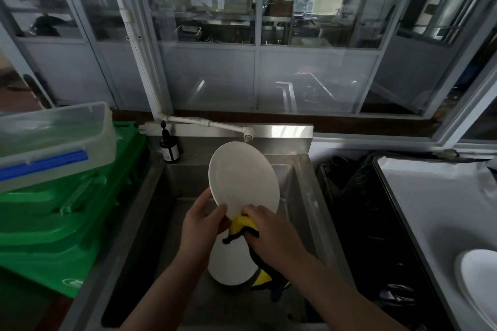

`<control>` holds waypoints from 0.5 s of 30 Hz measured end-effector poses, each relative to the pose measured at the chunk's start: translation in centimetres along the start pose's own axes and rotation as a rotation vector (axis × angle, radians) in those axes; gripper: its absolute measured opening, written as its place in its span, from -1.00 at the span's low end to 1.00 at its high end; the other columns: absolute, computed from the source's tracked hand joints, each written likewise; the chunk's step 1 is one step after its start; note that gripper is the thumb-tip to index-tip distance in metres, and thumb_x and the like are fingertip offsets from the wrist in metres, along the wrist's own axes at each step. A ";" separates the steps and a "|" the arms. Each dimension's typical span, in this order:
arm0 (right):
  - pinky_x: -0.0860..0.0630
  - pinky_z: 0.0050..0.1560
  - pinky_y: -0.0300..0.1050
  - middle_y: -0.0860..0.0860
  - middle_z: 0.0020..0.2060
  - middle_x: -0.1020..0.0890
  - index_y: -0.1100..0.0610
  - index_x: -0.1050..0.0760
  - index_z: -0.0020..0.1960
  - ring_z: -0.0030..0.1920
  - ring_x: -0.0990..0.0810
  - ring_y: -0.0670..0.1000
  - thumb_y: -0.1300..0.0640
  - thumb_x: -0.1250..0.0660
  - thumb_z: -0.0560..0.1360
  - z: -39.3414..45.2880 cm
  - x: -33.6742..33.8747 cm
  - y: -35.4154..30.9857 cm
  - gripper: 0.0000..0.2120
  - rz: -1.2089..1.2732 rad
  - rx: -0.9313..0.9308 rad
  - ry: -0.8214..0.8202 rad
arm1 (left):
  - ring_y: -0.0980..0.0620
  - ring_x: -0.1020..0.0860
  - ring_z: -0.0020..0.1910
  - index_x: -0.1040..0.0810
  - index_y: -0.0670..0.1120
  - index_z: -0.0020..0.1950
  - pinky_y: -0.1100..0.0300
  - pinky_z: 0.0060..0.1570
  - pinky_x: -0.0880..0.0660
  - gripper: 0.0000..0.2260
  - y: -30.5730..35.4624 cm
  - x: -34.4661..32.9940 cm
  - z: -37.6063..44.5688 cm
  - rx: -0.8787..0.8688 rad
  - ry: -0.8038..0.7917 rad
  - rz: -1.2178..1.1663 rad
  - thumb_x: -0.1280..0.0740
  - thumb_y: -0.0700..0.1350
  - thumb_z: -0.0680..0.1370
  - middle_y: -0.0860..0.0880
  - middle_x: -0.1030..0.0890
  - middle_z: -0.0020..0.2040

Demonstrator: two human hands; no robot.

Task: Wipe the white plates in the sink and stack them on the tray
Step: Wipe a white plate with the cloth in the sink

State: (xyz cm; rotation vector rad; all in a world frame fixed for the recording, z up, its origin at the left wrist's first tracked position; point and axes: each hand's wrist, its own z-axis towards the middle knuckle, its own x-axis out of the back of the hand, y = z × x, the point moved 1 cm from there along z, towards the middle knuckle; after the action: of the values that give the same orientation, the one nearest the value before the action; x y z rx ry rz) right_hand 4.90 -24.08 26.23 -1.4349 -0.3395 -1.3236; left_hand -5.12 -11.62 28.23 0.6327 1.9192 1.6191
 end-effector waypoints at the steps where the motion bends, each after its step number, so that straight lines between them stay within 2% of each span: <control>1: -0.52 -0.11 -0.06 -0.05 0.03 -0.54 -0.07 -0.38 0.22 -0.01 -0.56 0.03 0.00 -0.29 0.55 -0.2 -0.1 0.2 -0.73 -0.029 0.008 0.006 | -0.02 -0.72 -0.06 -0.48 0.02 0.44 0.10 -0.10 -0.65 -0.58 0.0 0.0 -0.1 0.001 -0.002 -0.009 -0.31 -0.28 0.60 -0.05 -0.71 0.00; 6: -0.32 -0.22 -0.16 -0.01 0.01 -0.52 -0.01 -0.42 0.25 -0.04 -0.55 0.06 0.09 -0.30 0.53 -0.8 -0.2 1.7 -0.71 -0.138 0.025 0.015 | 0.00 -0.71 -0.03 -0.46 0.00 0.45 0.17 -0.16 -0.64 -0.58 -0.1 0.6 0.0 0.050 0.003 -0.065 -0.31 -0.27 0.61 -0.06 -0.65 0.17; 12: -0.44 -0.25 -0.10 -0.03 0.02 -0.52 -0.02 -0.40 0.20 -0.06 -0.56 0.06 0.07 -0.29 0.52 -0.8 0.8 3.7 -0.75 -0.181 -0.029 0.001 | -0.01 -0.71 -0.04 -0.47 -0.01 0.43 0.22 -0.22 -0.63 -0.59 0.2 0.9 0.0 0.069 -0.020 -0.099 -0.29 -0.30 0.61 -0.08 -0.64 0.17; 15: -0.36 -0.25 -0.10 -0.03 0.08 -0.51 -0.03 -0.37 0.22 -0.07 -0.57 0.08 0.12 -0.26 0.52 -0.7 1.5 4.9 -0.72 -0.193 -0.070 0.002 | 0.00 -0.71 -0.06 -0.48 -0.02 0.42 0.24 -0.24 -0.62 -0.59 0.4 1.2 0.1 0.089 -0.041 -0.131 -0.28 -0.32 0.61 -0.09 -0.65 0.14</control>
State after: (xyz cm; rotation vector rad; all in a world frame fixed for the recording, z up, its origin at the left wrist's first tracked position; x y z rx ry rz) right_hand 8.85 -27.07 24.89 -1.4878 -0.4431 -1.5054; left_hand -6.00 -10.70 28.48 0.5580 1.9686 1.4369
